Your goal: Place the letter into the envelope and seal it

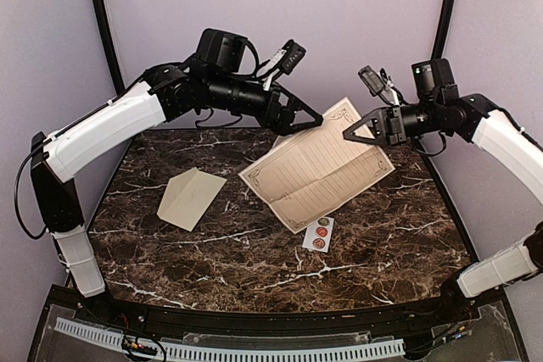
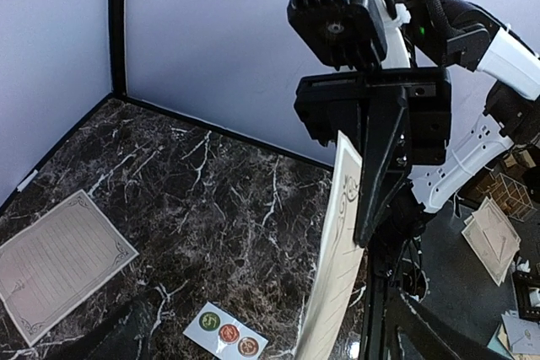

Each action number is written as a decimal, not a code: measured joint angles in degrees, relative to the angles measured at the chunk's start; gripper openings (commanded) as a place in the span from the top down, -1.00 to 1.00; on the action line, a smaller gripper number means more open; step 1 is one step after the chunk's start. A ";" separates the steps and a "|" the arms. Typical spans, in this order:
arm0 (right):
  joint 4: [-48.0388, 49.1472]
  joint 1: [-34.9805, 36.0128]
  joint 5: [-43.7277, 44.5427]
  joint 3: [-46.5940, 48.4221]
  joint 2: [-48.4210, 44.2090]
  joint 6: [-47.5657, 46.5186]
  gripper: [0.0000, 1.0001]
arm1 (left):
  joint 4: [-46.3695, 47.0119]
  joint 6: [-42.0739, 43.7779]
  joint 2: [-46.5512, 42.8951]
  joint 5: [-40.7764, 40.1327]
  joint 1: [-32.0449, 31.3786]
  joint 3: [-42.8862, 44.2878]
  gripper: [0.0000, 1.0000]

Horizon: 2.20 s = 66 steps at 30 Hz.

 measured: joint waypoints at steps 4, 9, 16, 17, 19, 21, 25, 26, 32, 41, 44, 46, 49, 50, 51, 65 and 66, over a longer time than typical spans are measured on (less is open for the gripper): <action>-1.75 1.62 0.00 0.02 0.09 -1.57 1.00 | -3.45 2.27 0.90 2.45 -0.33 0.00 -0.88; -2.21 2.45 0.79 0.02 0.68 -1.79 1.00 | -7.26 4.17 2.43 8.07 -0.33 0.02 -0.44; -0.81 2.58 2.49 -0.39 0.81 0.52 1.00 | -11.98 6.21 3.02 12.44 -0.42 -0.39 0.64; -0.55 2.58 2.75 -0.55 0.81 0.79 1.00 | -12.31 6.21 3.02 12.92 -0.42 -0.55 0.89; -0.31 2.60 3.61 -0.66 0.81 1.40 1.00 | -12.79 5.90 3.02 13.68 -0.42 -0.87 1.00; 0.22 2.64 4.98 -0.63 0.81 2.23 1.00 | -12.83 6.23 3.02 14.14 -0.42 -1.36 1.00; 1.09 2.64 7.76 -0.66 0.79 4.50 0.36 | -9.27 4.48 2.40 14.49 -0.42 -4.22 1.00; 1.95 2.62 8.26 -0.66 0.74 5.27 0.05 | -7.89 3.39 1.73 14.29 -0.42 -5.88 1.00; 11.43 -0.87 11.47 -4.72 -4.63 11.74 -0.97 | 5.46 -3.85 -5.68 10.86 -0.39 -17.62 1.00; 31.63 -11.02 9.27 -11.30 -16.41 22.16 -0.97 | 25.81 -16.46 -18.58 8.81 2.32 -23.65 1.00; 36.83 -11.06 8.96 -15.28 -16.50 24.46 -0.97 | 29.90 -19.58 -19.65 8.55 3.17 -23.65 1.00; 40.74 -11.10 8.96 -19.56 -16.59 26.23 -0.97 | 31.39 -20.94 -19.45 8.39 3.30 -23.67 1.00; 45.62 -11.10 8.81 -25.92 -16.92 28.33 -0.97 | 33.03 -22.71 -18.88 8.37 3.30 -23.85 1.00; 46.84 -11.10 8.59 -27.39 -17.00 29.11 -0.97 | 33.66 -23.30 -18.67 8.39 3.30 -23.87 1.00; 49.05 -11.10 8.24 -29.24 -17.11 30.14 -0.97 | 34.34 -23.82 -18.43 8.52 3.30 -23.87 1.00; 65.92 -4.52 5.70 -35.58 -15.98 35.65 -0.97 | 40.61 -28.35 -15.21 13.16 3.41 -23.87 1.00; 66.55 -4.04 5.68 -35.58 -15.28 35.76 -0.97 | 40.85 -28.55 -15.21 13.42 3.41 -23.87 1.00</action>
